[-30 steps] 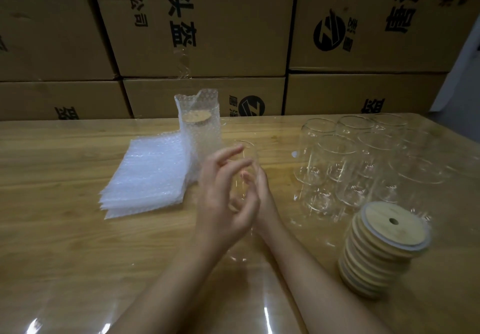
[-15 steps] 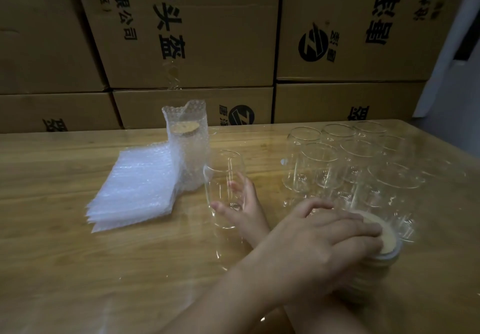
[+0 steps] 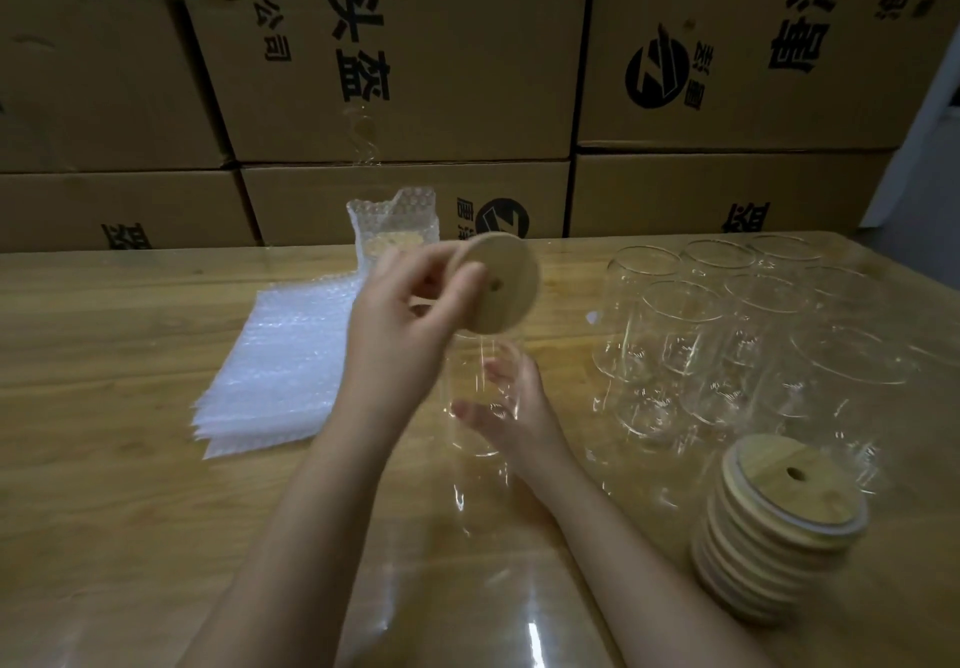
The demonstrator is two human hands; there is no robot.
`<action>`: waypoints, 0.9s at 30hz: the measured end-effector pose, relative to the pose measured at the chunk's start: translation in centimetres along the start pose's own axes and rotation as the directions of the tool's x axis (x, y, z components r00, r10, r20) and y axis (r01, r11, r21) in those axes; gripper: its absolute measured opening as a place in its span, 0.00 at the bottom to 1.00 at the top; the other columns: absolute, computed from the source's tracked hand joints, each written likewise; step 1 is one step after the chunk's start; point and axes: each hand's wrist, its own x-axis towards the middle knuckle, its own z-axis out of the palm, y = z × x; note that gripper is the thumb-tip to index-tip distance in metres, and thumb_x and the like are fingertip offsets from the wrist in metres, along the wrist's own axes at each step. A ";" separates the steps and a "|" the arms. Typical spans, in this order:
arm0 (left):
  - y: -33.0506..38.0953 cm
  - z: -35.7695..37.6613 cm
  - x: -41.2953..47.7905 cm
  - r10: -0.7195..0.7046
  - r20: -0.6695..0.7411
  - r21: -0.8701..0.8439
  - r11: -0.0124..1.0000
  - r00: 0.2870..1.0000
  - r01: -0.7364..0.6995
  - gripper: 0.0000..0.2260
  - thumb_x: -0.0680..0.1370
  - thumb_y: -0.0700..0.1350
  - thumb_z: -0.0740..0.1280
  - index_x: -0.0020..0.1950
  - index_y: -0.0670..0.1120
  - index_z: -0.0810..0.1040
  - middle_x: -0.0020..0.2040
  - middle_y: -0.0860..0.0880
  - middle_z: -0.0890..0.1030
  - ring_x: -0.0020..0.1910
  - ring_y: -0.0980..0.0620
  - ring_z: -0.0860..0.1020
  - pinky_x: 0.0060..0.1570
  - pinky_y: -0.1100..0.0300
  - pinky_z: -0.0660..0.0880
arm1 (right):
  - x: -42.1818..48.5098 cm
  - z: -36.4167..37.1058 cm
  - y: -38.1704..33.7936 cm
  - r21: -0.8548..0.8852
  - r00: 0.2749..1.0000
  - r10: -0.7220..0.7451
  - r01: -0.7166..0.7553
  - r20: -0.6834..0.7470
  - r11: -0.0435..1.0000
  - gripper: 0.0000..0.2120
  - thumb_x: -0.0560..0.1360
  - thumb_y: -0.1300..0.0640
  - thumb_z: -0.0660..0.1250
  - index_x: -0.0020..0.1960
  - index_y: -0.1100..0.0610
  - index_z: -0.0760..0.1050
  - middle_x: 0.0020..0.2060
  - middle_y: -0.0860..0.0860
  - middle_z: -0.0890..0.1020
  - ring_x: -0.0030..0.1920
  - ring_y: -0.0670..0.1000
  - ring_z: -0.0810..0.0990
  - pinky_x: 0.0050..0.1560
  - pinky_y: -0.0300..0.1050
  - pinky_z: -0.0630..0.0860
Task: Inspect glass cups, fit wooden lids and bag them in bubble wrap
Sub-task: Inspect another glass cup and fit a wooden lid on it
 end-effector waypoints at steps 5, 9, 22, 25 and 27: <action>-3.1 0.2 0.4 -0.282 -0.126 -0.047 0.959 0.951 0.279 0.06 0.78 0.48 0.67 0.49 0.47 0.81 0.48 0.40 0.80 0.45 0.46 0.80 0.50 0.42 0.78 | 0.1 0.0 0.5 -0.031 1.000 -0.019 0.018 -0.008 0.999 0.37 0.59 0.39 0.76 0.63 0.30 0.61 0.61 0.36 0.72 0.64 0.33 0.69 0.55 0.32 0.68; -4.2 1.3 0.2 -0.286 -0.179 -0.071 0.958 0.941 0.278 0.06 0.77 0.50 0.68 0.52 0.53 0.76 0.42 0.50 0.78 0.38 0.62 0.76 0.43 0.63 0.76 | 0.1 0.0 0.5 -0.003 1.000 -0.001 0.001 -0.012 1.000 0.38 0.57 0.36 0.76 0.62 0.29 0.61 0.61 0.36 0.73 0.63 0.33 0.70 0.61 0.38 0.69; -5.9 2.3 -0.9 0.174 0.021 0.304 0.937 0.985 -0.172 0.19 0.81 0.48 0.59 0.73 0.49 0.67 0.71 0.53 0.69 0.70 0.52 0.67 0.68 0.49 0.67 | 0.0 0.0 0.1 0.020 1.000 0.018 -0.018 0.000 1.000 0.39 0.64 0.50 0.77 0.69 0.41 0.61 0.61 0.38 0.73 0.65 0.34 0.70 0.65 0.43 0.69; -6.2 2.4 -1.1 0.193 0.068 0.371 0.906 0.979 -0.204 0.18 0.80 0.51 0.56 0.65 0.46 0.77 0.68 0.51 0.74 0.67 0.50 0.69 0.66 0.51 0.66 | -0.2 0.1 -0.4 0.036 1.000 0.028 -0.028 -0.004 0.999 0.43 0.59 0.44 0.76 0.70 0.43 0.61 0.61 0.39 0.73 0.64 0.35 0.70 0.67 0.47 0.69; -6.3 2.4 -1.1 0.210 0.072 0.380 0.898 0.975 -0.222 0.17 0.79 0.51 0.58 0.63 0.47 0.78 0.65 0.51 0.75 0.65 0.49 0.71 0.65 0.49 0.67 | -0.2 0.2 -0.6 0.041 0.999 0.032 -0.032 -0.007 0.999 0.46 0.57 0.41 0.74 0.71 0.44 0.61 0.61 0.39 0.73 0.64 0.35 0.71 0.68 0.49 0.69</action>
